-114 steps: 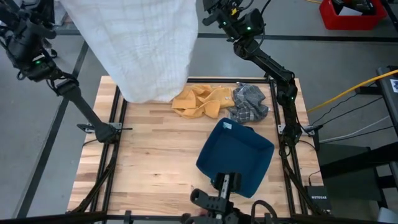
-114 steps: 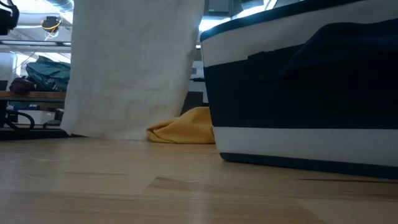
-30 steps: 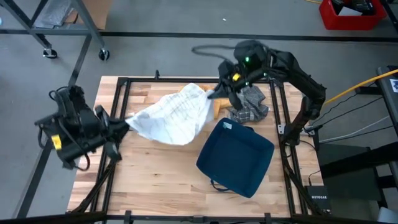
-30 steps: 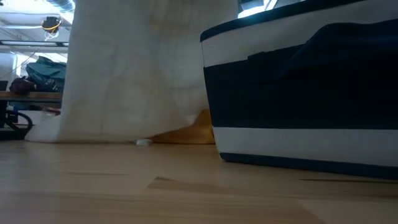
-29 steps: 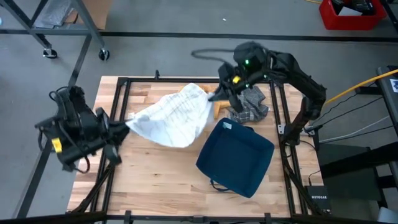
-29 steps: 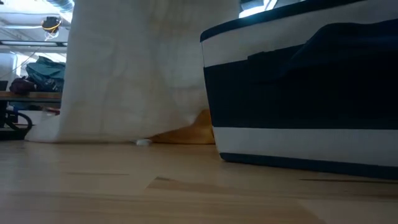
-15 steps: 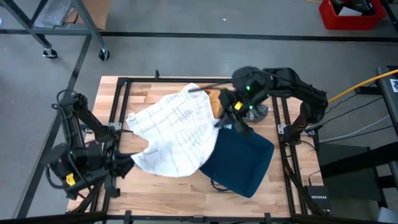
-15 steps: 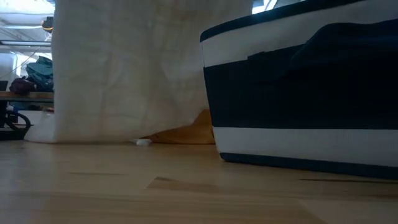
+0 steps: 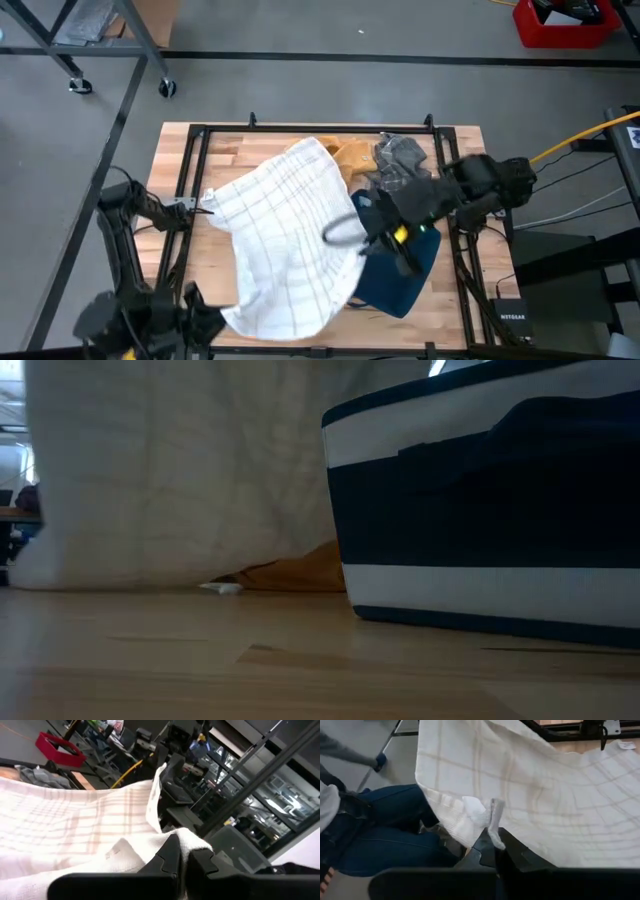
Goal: Fold towel
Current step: Fold the white towel
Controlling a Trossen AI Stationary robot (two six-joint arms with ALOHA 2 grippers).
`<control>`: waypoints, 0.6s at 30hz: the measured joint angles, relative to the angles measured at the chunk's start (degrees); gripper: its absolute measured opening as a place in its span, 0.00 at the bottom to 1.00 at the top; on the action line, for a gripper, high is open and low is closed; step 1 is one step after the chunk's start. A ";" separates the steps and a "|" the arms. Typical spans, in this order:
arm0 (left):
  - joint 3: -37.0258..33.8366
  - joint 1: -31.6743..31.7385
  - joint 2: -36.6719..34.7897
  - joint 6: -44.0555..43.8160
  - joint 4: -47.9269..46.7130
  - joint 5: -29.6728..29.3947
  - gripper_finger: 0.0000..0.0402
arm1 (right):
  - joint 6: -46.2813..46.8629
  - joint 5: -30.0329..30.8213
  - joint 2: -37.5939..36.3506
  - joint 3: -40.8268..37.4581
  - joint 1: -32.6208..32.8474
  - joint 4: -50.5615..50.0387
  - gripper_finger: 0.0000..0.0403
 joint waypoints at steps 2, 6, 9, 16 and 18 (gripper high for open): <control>2.12 -0.14 2.39 0.02 0.01 -0.02 0.00 | 1.01 2.87 0.00 0.00 1.97 -0.10 0.00; 3.43 -0.55 4.63 1.30 -0.03 0.00 0.00 | 1.57 9.91 0.02 0.00 3.38 -1.73 0.00; 3.43 -0.55 4.73 4.04 0.00 0.00 0.00 | 1.57 14.70 0.02 0.00 1.44 -4.65 0.00; 3.48 1.02 4.62 15.97 0.12 0.00 0.00 | -4.04 12.77 0.48 0.02 -7.06 -6.03 0.00; 3.48 1.67 4.43 18.56 0.28 -0.01 0.00 | -5.65 10.16 0.68 0.04 -10.19 -6.21 0.00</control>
